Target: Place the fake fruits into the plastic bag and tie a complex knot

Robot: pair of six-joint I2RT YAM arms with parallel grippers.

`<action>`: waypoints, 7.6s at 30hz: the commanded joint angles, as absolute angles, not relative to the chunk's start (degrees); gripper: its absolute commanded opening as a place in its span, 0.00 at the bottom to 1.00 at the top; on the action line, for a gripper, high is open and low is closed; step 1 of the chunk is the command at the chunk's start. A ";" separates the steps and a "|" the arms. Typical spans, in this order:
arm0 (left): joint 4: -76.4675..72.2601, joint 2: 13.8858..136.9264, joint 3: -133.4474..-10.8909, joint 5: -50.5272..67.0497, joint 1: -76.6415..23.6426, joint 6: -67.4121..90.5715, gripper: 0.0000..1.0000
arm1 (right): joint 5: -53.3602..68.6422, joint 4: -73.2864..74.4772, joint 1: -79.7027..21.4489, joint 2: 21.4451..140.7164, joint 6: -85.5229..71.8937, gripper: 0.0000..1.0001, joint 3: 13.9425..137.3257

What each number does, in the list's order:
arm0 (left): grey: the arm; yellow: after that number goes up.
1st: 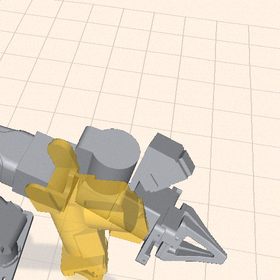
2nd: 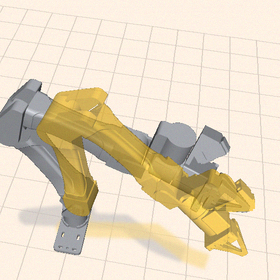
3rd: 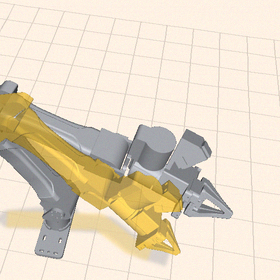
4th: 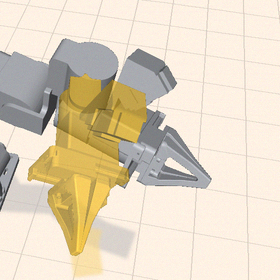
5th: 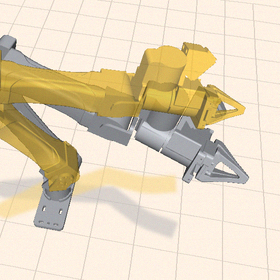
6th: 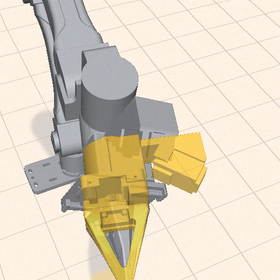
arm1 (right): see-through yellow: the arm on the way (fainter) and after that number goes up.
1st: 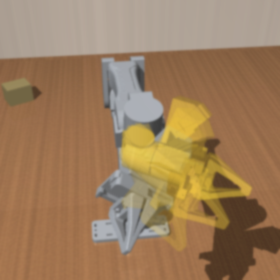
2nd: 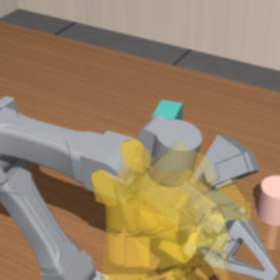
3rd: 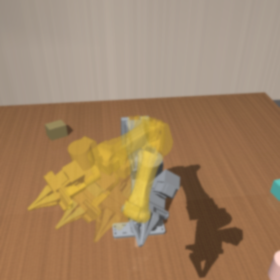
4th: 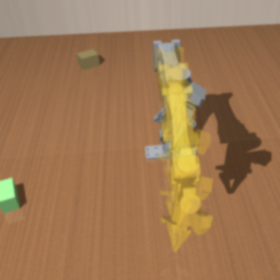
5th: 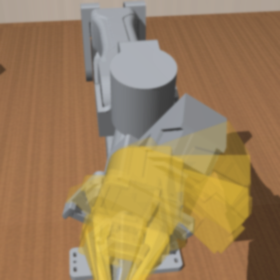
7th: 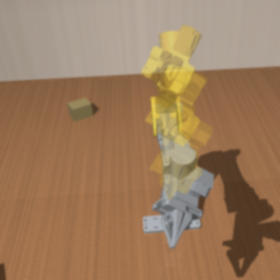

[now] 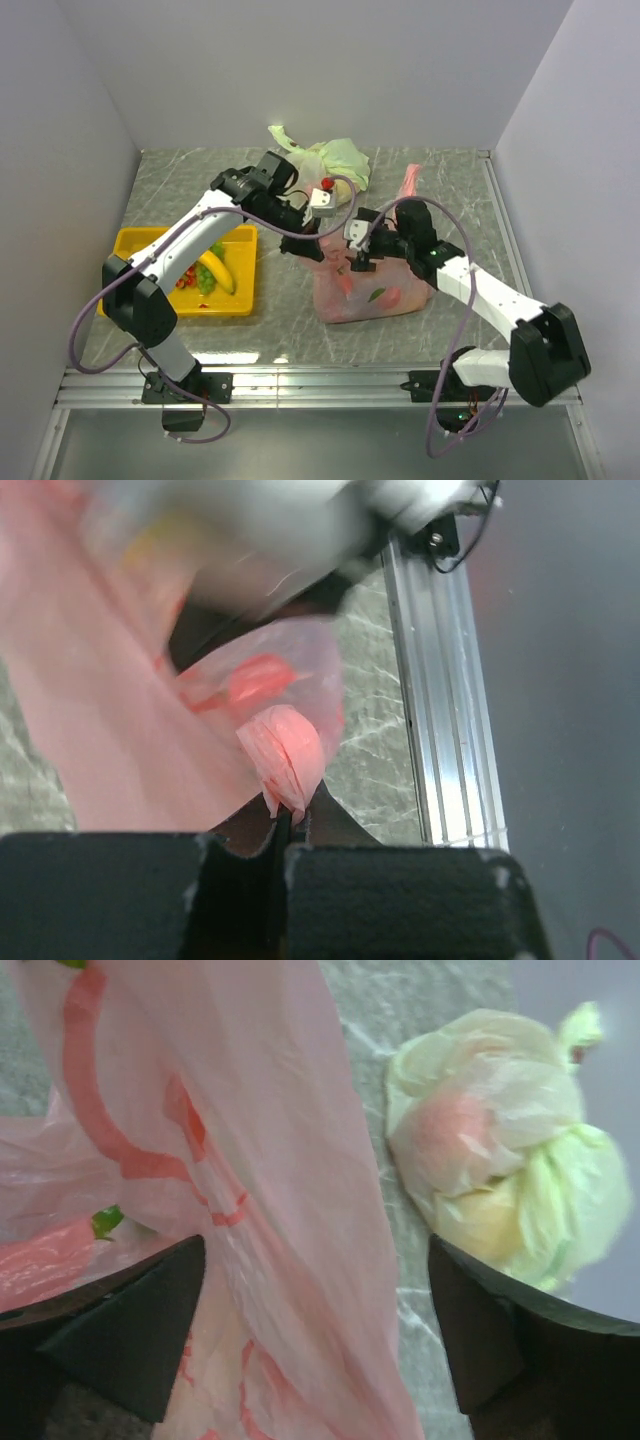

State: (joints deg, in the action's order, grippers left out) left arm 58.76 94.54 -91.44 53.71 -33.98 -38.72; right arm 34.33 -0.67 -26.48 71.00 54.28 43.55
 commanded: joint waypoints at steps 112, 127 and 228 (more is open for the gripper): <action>25.07 97.02 -87.45 55.46 -37.35 -19.87 0.02 | 58.88 19.69 -11.95 85.25 20.75 0.00 63.63; 18.20 103.62 -91.85 56.34 -38.32 -19.95 0.07 | 65.82 28.03 -12.83 82.53 26.98 0.22 64.51; 16.26 90.87 -77.08 35.15 -37.96 -7.90 0.55 | 71.37 12.65 -13.01 83.41 14.67 0.00 57.57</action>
